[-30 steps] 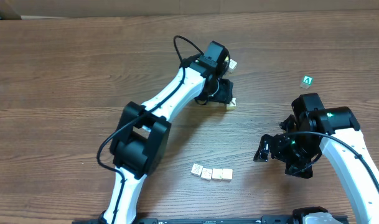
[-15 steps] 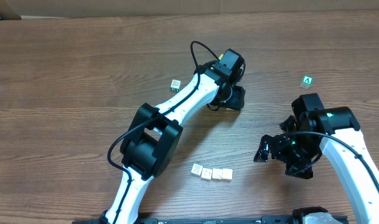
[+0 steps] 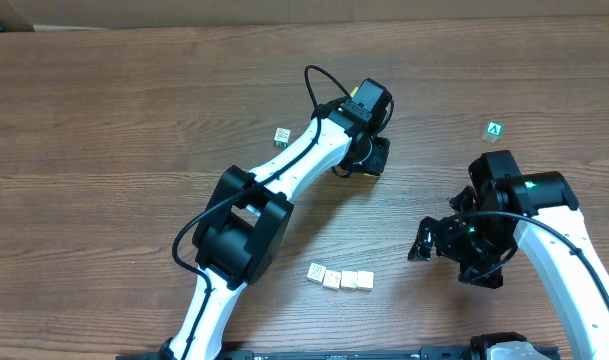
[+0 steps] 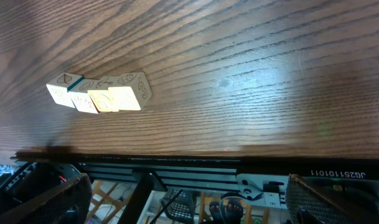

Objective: Flip 5 blocks
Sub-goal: 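Grasp the blue-X block with the left gripper and lift it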

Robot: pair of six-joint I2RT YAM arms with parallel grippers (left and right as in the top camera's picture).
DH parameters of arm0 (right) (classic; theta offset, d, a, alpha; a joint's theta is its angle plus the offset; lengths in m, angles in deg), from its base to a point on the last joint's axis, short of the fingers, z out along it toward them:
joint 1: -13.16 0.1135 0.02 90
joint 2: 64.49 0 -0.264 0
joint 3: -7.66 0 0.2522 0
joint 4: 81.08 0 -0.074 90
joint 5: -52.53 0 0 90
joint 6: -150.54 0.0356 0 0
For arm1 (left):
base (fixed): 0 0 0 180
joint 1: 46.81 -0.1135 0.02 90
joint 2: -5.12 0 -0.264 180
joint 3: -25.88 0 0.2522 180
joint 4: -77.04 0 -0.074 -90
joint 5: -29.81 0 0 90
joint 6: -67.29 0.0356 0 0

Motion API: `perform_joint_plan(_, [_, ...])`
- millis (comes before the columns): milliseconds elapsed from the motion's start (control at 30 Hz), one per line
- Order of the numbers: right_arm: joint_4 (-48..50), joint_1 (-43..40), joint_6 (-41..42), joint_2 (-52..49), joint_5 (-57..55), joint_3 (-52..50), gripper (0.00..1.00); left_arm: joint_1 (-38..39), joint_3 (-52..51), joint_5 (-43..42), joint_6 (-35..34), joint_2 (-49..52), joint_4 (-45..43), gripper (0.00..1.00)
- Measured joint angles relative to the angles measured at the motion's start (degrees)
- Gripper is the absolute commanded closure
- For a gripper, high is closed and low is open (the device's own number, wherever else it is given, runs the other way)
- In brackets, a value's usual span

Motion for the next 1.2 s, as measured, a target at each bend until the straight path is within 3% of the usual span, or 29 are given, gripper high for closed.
perform_joint_plan(533, [-0.1,0.0,0.0,0.0,0.0,0.0,0.0,0.1,0.1,1.4,-0.2,0.8,0.6,0.62])
perform_joint_plan(967, [-0.1,0.0,0.0,0.0,0.0,0.0,0.0,0.1,0.1,1.4,-0.2,0.9,-0.3,0.77])
perform_joint_plan(1200, [0.0,0.0,0.0,0.0,0.0,0.0,0.0,0.0,1.0,1.4,-0.4,0.9,3.1,0.93])
